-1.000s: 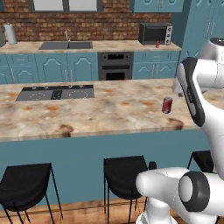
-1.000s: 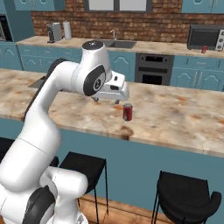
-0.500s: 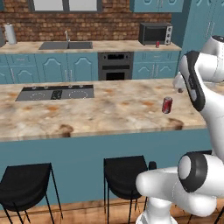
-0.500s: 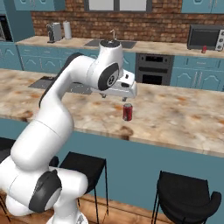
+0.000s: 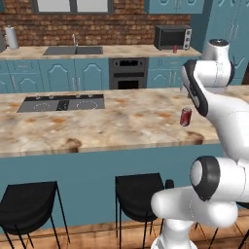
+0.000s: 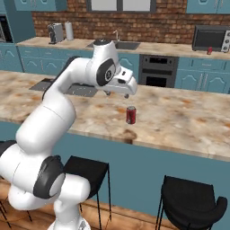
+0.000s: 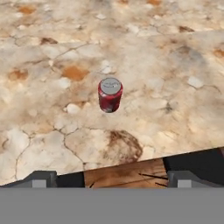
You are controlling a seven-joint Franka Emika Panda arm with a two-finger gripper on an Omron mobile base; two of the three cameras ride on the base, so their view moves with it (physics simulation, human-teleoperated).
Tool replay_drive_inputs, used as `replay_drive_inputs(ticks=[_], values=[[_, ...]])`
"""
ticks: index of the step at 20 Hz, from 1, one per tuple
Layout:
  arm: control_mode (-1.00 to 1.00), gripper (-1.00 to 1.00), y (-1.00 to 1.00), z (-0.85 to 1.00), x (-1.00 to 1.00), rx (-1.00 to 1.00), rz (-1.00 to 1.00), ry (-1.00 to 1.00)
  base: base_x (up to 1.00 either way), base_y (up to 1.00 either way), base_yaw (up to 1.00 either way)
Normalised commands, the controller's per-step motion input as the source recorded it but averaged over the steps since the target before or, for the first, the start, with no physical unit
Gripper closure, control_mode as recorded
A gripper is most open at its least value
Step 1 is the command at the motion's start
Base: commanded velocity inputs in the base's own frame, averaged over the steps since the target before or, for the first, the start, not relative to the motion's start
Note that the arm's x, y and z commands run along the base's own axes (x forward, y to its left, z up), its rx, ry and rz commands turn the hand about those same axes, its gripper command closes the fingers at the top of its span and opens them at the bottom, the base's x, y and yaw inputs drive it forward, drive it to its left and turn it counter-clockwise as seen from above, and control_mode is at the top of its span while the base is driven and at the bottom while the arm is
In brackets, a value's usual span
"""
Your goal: Four empty soda cans are scattered around the kitchen. Gather all the cans and cluster them next to the stove for recycling.
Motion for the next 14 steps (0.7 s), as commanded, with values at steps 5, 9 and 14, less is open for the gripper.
replay_drive_inputs(ticks=[5,9,14], values=[[-1.00,-1.00,0.00,-0.09,0.43,0.00,-0.01,0.00,0.00,0.00,0.00],[-1.00,-1.00,-0.01,0.00,0.49,0.00,0.00,0.00,0.00,0.00,0.00],[-1.00,-1.00,-0.19,-0.03,0.51,0.00,0.00,0.01,0.00,0.00,0.00]])
